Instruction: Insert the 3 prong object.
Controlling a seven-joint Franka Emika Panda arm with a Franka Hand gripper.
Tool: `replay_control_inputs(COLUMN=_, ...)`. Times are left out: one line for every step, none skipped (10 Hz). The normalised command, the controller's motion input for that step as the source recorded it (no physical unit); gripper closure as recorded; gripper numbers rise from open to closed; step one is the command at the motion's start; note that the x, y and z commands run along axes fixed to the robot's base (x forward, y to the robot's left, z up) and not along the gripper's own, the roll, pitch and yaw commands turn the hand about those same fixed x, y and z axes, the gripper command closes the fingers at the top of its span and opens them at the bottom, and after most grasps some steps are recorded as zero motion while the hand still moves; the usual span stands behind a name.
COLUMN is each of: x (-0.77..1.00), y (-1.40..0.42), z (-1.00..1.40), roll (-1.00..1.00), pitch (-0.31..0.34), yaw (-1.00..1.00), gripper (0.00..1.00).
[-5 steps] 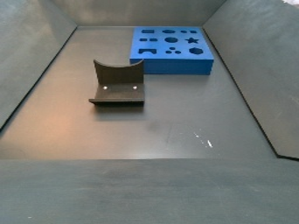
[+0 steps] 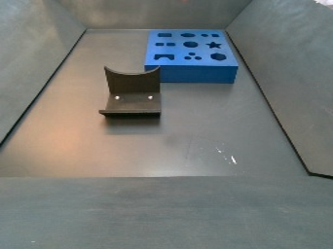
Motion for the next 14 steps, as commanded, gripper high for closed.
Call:
replay_control_inputs(x=0.00, y=0.57, z=-0.47, roll=-0.18, pitch=-0.224, yaw=-0.28, gripper=1.00)
replay_control_inputs(x=0.00, y=0.51, z=-0.41, roll=-0.21, pitch=-0.243, yaw=-0.30, gripper=1.00)
replay_control_inputs(x=-0.03, y=0.56, z=-0.55, roll=-0.11, pitch=-0.200, yaw=-0.30, gripper=1.00)
replay_control_inputs(x=-0.21, y=0.53, z=-0.57, roll=0.00, pitch=-0.121, yaw=-0.29, gripper=1.00)
replay_control_inputs(x=-0.21, y=0.33, z=-0.57, roll=0.16, pitch=0.000, yaw=-0.03, gripper=1.00)
replay_control_inputs(x=-0.02, y=0.36, z=-0.54, roll=0.16, pitch=0.181, yaw=0.15, gripper=1.00)
replay_control_inputs(x=-0.01, y=0.31, z=-0.53, roll=0.14, pitch=0.180, yaw=0.20, gripper=1.00)
replay_control_inputs(x=-0.06, y=0.29, z=-0.51, roll=0.07, pitch=0.110, yaw=0.18, gripper=1.00)
replay_control_inputs(x=-0.03, y=0.24, z=-0.44, roll=0.02, pitch=0.067, yaw=0.13, gripper=1.00)
replay_control_inputs(x=-0.02, y=0.25, z=-0.43, roll=0.00, pitch=0.059, yaw=0.10, gripper=1.00)
replay_control_inputs(x=-0.11, y=0.18, z=-0.36, roll=0.00, pitch=0.000, yaw=0.11, gripper=1.00)
replay_control_inputs(x=0.00, y=0.00, z=0.00, roll=0.00, pitch=-0.013, yaw=0.00, gripper=1.00)
replay_control_inputs(x=0.00, y=0.03, z=0.00, roll=0.00, pitch=0.000, yaw=0.00, gripper=1.00)
replay_control_inputs(x=-0.28, y=0.00, z=0.00, roll=0.00, pitch=0.000, yaw=-0.24, gripper=1.00)
